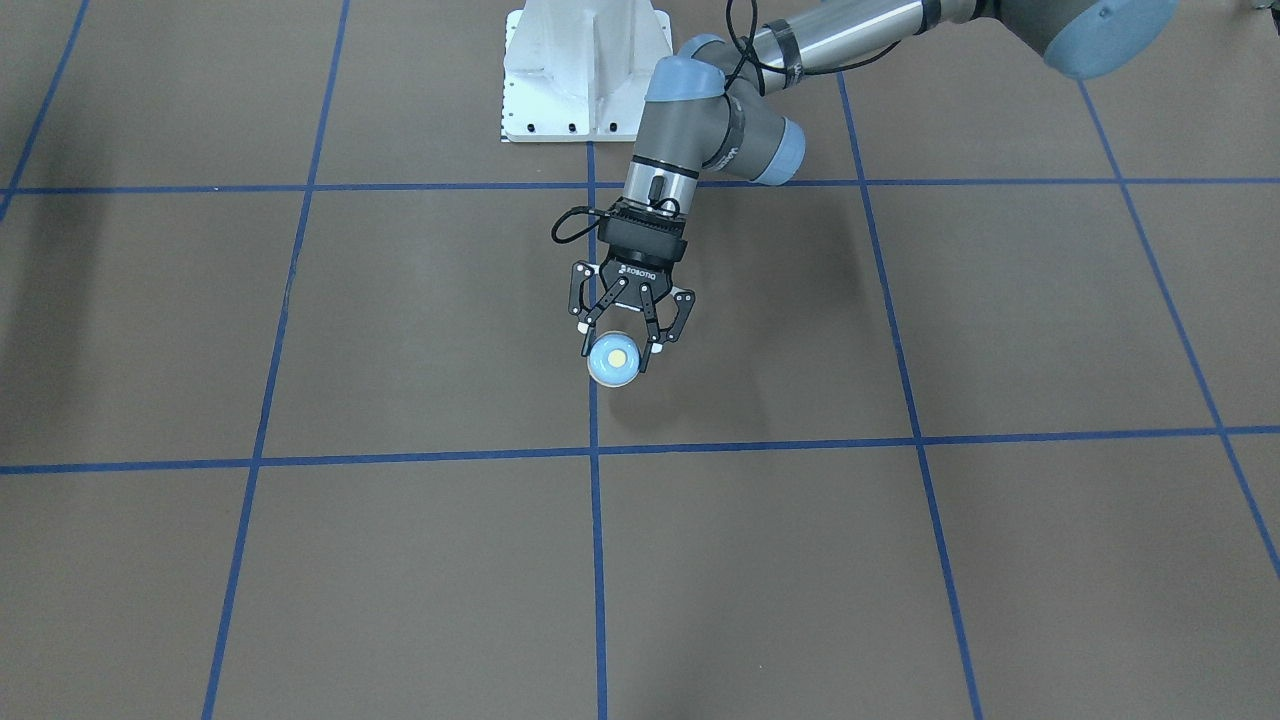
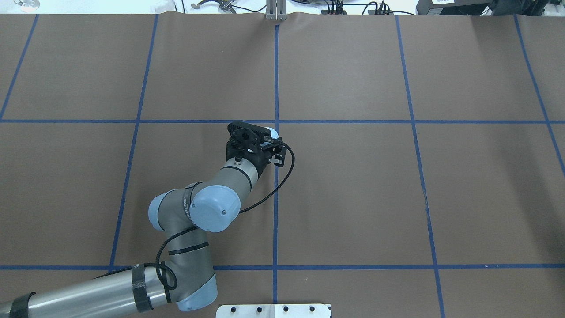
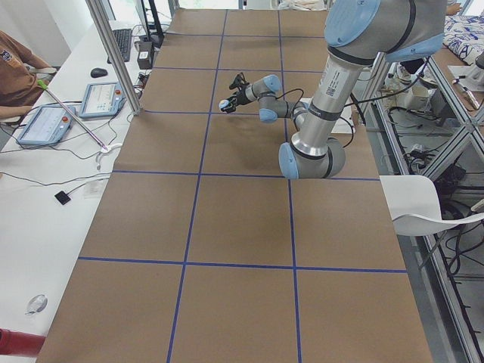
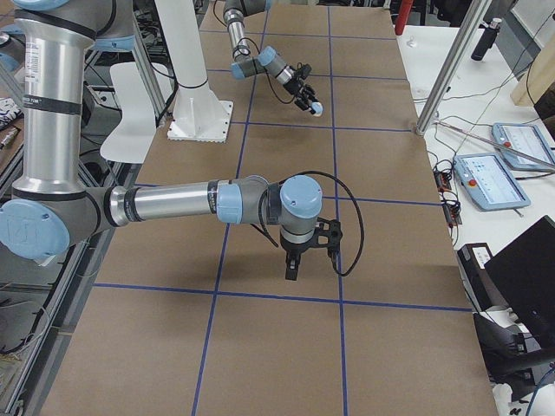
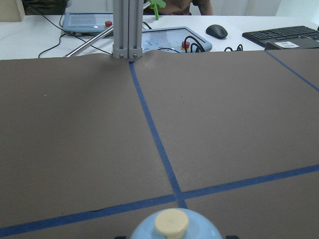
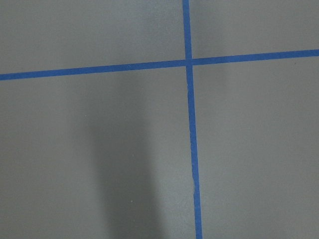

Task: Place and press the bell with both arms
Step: 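Lower the bell onto the table centre and open the left gripper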

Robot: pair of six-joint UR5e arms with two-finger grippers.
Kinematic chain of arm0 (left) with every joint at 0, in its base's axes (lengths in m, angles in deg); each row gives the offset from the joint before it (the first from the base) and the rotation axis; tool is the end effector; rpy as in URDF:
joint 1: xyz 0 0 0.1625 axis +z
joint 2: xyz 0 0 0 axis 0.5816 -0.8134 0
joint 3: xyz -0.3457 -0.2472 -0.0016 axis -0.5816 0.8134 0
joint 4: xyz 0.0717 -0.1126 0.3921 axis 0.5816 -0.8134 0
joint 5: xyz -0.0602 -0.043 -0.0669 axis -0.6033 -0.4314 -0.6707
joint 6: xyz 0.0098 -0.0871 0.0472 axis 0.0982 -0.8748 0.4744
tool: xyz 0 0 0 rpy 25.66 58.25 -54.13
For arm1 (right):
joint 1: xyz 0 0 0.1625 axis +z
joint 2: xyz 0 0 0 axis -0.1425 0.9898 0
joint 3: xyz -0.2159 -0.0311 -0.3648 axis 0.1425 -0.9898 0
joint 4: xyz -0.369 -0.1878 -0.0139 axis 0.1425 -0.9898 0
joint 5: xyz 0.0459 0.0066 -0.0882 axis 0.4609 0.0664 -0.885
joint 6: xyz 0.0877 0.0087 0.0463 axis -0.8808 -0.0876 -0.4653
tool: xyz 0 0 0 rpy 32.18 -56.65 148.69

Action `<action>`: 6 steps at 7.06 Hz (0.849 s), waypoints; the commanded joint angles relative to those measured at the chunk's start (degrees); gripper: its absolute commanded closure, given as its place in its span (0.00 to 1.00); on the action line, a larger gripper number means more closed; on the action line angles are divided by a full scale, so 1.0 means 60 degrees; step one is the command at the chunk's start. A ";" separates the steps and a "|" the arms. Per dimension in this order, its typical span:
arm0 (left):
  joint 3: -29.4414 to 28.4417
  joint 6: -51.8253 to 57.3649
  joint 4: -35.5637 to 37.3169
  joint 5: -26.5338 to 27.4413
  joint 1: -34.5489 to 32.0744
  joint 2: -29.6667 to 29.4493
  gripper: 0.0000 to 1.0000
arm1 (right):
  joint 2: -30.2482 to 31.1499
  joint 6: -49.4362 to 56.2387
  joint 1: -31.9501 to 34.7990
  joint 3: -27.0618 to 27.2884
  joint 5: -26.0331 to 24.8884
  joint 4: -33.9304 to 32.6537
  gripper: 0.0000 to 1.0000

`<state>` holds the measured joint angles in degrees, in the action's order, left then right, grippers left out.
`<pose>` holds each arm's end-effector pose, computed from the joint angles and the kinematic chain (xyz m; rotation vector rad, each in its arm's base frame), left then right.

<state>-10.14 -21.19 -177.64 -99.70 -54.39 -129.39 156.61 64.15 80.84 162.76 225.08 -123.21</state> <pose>0.6257 -0.4067 0.2330 0.9633 0.9348 -0.1156 0.0528 -0.4343 0.5944 -0.0342 -0.8251 0.0673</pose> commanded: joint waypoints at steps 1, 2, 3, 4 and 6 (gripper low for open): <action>-0.1084 0.0264 -0.0997 -0.0117 0.0046 -0.0499 1.00 | 0.0041 0.0000 0.0000 0.0070 -0.0003 -0.0027 0.00; -0.1188 0.0265 -0.0998 -0.0204 0.0046 -0.0748 1.00 | 0.0027 0.0000 0.0000 0.0056 -0.0003 -0.0027 0.00; -0.1218 0.0265 -0.0998 -0.0365 0.0060 -0.0882 1.00 | 0.0027 0.0000 0.0000 0.0070 -0.0003 -0.0027 0.00; -0.1392 0.0265 -0.0998 -0.0410 0.0162 -0.0970 1.00 | 0.0041 0.0000 0.0015 0.0085 -0.0003 -0.0042 0.00; -0.1758 0.0265 -0.0983 -0.0323 0.0280 -0.1218 1.00 | 0.0056 0.0000 0.0015 0.0085 -0.0003 -0.0042 0.00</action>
<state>-19.32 -19.60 -183.57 -101.90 -53.19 -135.78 156.91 64.15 80.92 163.18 225.06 -123.45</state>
